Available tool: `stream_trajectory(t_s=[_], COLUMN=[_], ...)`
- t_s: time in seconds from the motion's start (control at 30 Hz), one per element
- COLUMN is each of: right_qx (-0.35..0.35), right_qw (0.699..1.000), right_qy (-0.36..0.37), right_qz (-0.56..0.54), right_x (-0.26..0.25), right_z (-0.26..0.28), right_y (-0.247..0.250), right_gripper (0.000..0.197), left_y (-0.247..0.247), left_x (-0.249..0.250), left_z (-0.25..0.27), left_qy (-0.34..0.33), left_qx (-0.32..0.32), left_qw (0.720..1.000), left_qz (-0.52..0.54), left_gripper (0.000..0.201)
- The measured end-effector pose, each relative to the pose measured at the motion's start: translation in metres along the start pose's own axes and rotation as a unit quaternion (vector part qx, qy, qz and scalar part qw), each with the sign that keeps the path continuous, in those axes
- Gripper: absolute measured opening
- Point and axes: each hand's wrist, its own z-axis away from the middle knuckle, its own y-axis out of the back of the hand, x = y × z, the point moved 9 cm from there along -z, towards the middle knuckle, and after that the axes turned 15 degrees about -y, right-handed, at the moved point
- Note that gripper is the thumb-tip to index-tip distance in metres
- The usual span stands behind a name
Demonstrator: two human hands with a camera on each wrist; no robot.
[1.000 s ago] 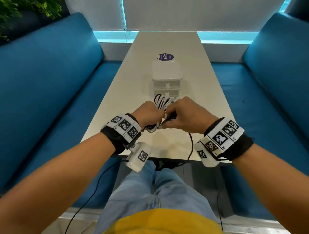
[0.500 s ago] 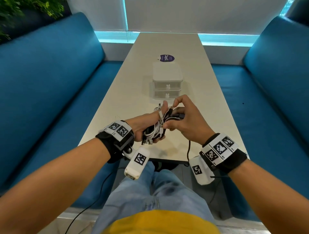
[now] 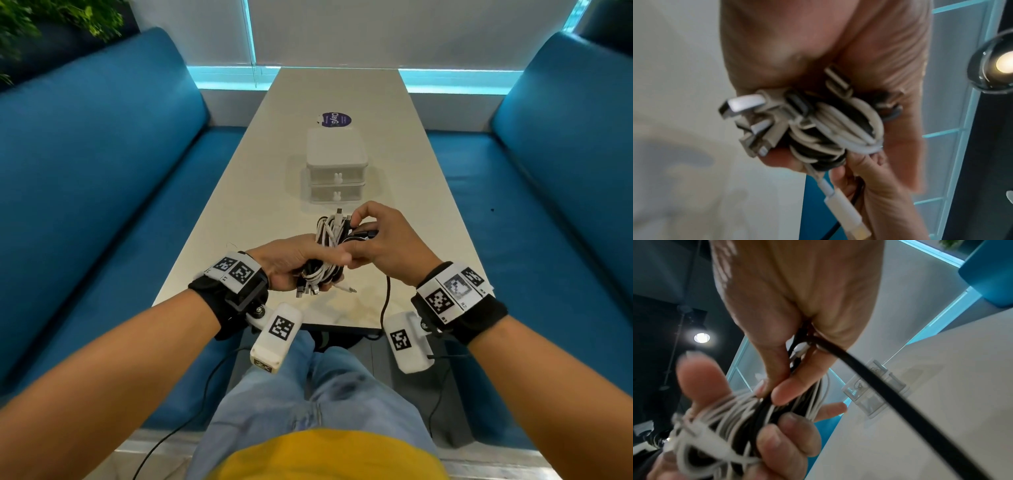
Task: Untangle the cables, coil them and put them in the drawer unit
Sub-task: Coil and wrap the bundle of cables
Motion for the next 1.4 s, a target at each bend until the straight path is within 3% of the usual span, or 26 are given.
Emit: stream_trajectory(t_s=[0.07,0.23,0.3,0.4,0.47,0.57,0.77,0.93,1.03,1.23,1.4], right_qx=[0.000,-0.010,-0.006,0.035,0.065,0.066,0.049,0.118,0.126,0.079,0.087], right_qw=[1.000,0.997,0.990,0.968,0.951,0.945,0.969,0.964,0.978,0.992,0.986], right_qy=[-0.002,0.013,0.023,0.067,0.097,0.111,0.111,0.142,0.116,0.034,0.070], right_qz=[0.004,0.077,0.136,0.239,0.287,0.302,0.217,0.193,0.121,-0.093,-0.128], right_x=[-0.001,-0.009,-0.015,-0.025,-0.033,-0.037,-0.038,-0.034,-0.026,-0.011,-0.018], right_z=[-0.003,-0.008,-0.007,-0.003,-0.002,-0.001,-0.008,-0.006,-0.003,-0.003,0.001], right_y=[-0.002,-0.006,-0.006,-0.007,-0.006,-0.008,0.006,0.008,0.000,-0.014,-0.006], right_gripper=[0.036,0.038,0.041,0.042,0.042,0.047,0.041,0.025,0.024,0.053,0.082], left_y=[0.002,0.004,0.005,0.011,0.018,0.017,0.019,0.018,0.013,0.004,-0.005], left_x=[0.000,0.002,0.003,0.001,0.000,0.000,-0.006,-0.009,0.000,0.023,0.037], left_z=[0.000,0.002,0.003,0.004,0.004,0.004,0.009,0.007,0.004,-0.001,-0.004], left_qy=[0.008,0.015,0.017,0.037,0.043,0.027,0.006,-0.010,-0.034,-0.110,-0.162], left_qx=[0.018,0.025,0.018,0.047,0.081,0.102,0.122,0.162,0.188,0.206,0.198], left_qw=[0.999,0.996,0.992,0.984,0.978,0.980,0.984,0.984,0.979,0.959,0.945], left_qz=[-0.049,-0.089,-0.124,-0.169,-0.186,-0.169,-0.129,-0.078,-0.074,-0.159,-0.205], left_gripper=[0.034,0.024,0.030,0.023,0.042,0.035,0.018,0.019,0.014,0.012,0.021])
